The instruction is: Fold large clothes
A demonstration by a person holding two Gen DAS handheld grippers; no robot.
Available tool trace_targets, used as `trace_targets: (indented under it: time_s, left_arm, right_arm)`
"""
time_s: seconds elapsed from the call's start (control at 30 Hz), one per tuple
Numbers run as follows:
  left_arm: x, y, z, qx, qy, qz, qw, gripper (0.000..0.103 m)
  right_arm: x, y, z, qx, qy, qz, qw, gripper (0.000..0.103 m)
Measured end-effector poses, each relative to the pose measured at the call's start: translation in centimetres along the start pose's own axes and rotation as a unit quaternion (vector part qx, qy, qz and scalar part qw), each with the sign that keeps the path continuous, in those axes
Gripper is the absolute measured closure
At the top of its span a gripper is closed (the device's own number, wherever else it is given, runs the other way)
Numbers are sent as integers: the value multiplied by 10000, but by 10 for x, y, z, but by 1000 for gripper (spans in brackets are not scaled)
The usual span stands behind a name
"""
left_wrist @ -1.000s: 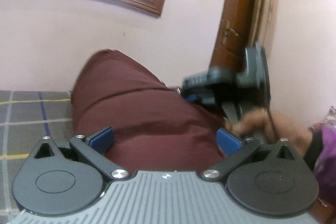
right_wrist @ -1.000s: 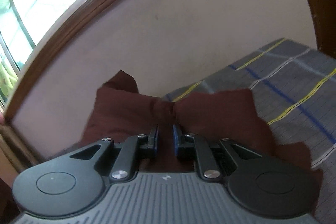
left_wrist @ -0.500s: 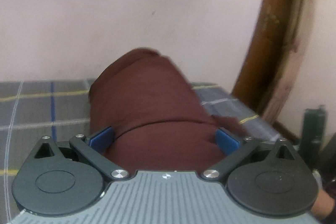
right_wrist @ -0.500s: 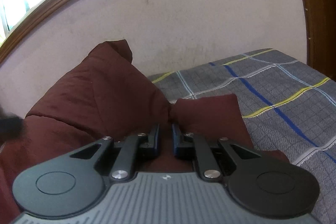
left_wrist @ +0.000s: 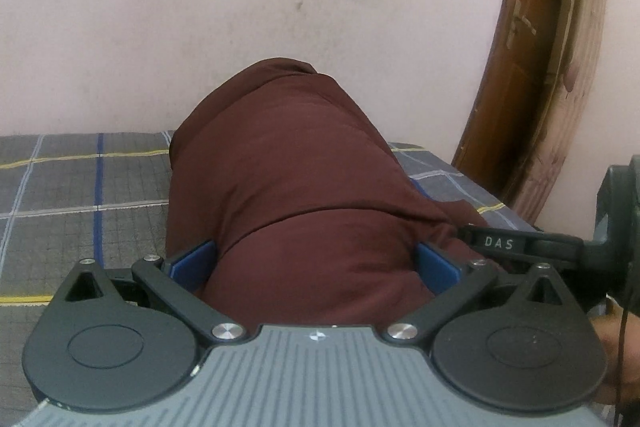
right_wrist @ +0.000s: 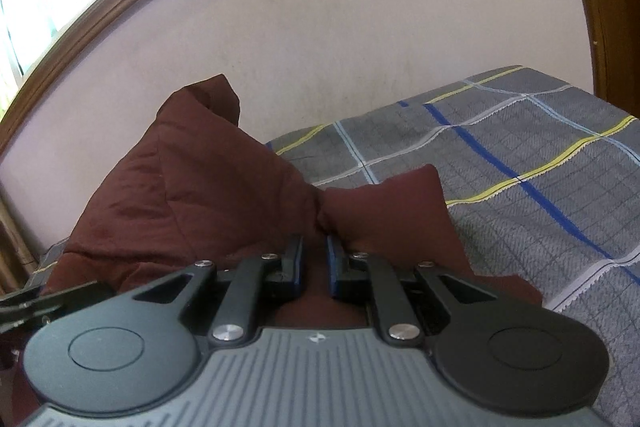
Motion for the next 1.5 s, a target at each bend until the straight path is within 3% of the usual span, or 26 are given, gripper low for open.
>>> trace_targets:
  time_s: [0.5,1.17,1.43,1.5]
  left_arm:
    - [-1,11,-4,124,-3,-284,9995,0]
    - [-9,6,-6,143,-197,-277,9993,0]
    - [-12,5,-4,126,-198,-305,9993,0]
    - [-13,4,-4,130,-218,-308,9992,0]
  right_arm:
    - [5,0,-8,195,-137,30,9997,93]
    - [-5,-2,2,-226,227,-378,9988,93]
    - [-24,-1,9,-475,499,-722,9950,87]
    - [-31,-1,13,-541,580,-771,9939,76]
Point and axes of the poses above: each gripper's, at about its wrist camera, not at the fingertips, and x roughly the way its jaws point, z to its left, y to its underside, the point moved 9 cm from there along x, roughly the way its jaws point, and after that the axes turned 8 degrees about -y, right-handed, at the moved point
